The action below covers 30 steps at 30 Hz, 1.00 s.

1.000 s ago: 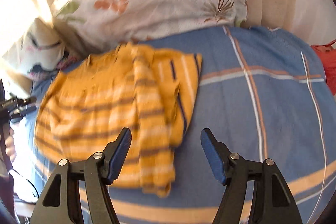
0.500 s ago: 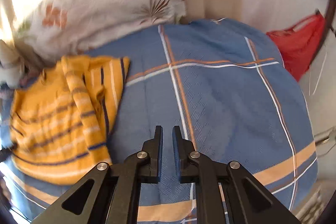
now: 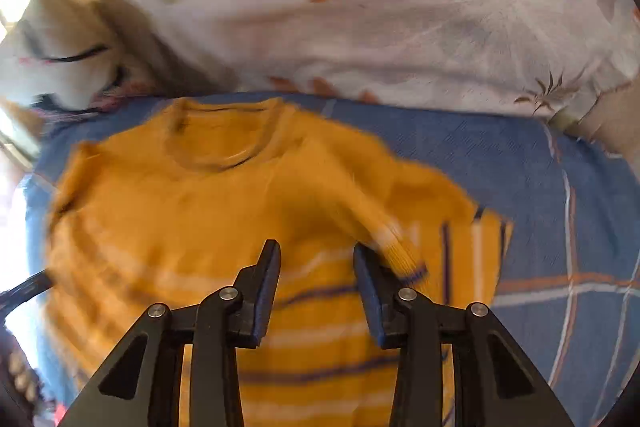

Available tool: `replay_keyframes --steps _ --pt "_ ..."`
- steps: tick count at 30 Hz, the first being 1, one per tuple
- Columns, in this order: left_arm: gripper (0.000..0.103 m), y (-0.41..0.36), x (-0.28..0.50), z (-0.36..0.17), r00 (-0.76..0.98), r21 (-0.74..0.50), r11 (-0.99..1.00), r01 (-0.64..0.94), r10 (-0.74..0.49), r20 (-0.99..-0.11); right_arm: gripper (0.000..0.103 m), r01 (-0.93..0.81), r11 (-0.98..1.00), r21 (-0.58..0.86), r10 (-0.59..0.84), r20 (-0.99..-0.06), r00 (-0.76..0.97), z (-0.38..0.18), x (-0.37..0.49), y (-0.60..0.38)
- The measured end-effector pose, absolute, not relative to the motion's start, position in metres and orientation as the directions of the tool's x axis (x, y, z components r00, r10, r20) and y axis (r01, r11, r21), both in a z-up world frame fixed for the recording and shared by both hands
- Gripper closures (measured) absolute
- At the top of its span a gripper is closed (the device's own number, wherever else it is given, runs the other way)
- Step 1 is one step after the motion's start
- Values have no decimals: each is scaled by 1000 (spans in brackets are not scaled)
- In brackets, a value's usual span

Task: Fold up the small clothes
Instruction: 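Grasp the folded sweater edge with the left gripper while the right gripper approaches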

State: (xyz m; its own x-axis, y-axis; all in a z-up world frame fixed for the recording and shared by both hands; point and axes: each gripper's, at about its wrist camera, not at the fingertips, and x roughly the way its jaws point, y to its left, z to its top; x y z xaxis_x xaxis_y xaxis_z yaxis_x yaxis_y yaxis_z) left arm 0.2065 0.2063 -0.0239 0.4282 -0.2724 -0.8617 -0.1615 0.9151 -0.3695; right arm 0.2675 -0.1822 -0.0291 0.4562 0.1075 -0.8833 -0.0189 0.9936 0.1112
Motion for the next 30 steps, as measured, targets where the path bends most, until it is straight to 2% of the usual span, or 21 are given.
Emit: replay_keyframes --steps 3,5,7,9,11,14,18,22,25,29,30 --pt "50 224 203 -19 435 -368 913 -174 -264 -861 62 28 1000 -4 -16 -895 446 -29 296 -183" --pt "50 234 203 -18 432 -389 905 -170 -287 -855 59 36 993 -109 -113 -870 481 -15 298 -168" --pt "50 239 206 -20 423 -417 895 -157 -320 -848 56 20 988 -156 -142 -833 534 7 289 -143" --pt "50 239 207 -25 414 -456 878 -144 -365 -834 39 -53 994 -91 -44 -817 575 27 277 -114" --pt "49 237 208 -32 398 -497 858 -133 -413 -819 35 -187 982 12 117 -817 564 37 271 -79" --pt "49 227 212 -45 370 -524 842 -128 -450 -813 35 -310 945 107 255 -833 490 36 267 -40" --pt "49 216 214 -50 355 -501 858 -111 -437 -827 34 -285 919 272 370 -845 387 18 270 -11" --pt "44 218 213 -50 352 -533 838 -113 -468 -811 34 -261 823 504 564 -779 275 0 278 9" --pt "41 221 212 -54 359 -587 800 -129 -514 -779 35 -284 835 472 541 -801 258 -4 286 39" --pt "38 217 203 -61 352 -670 725 -159 -592 -725 34 -319 892 319 395 -894 210 -17 308 81" --pt "38 213 201 -62 349 -686 709 -162 -610 -712 31 -339 897 284 365 -909 203 -20 311 92"
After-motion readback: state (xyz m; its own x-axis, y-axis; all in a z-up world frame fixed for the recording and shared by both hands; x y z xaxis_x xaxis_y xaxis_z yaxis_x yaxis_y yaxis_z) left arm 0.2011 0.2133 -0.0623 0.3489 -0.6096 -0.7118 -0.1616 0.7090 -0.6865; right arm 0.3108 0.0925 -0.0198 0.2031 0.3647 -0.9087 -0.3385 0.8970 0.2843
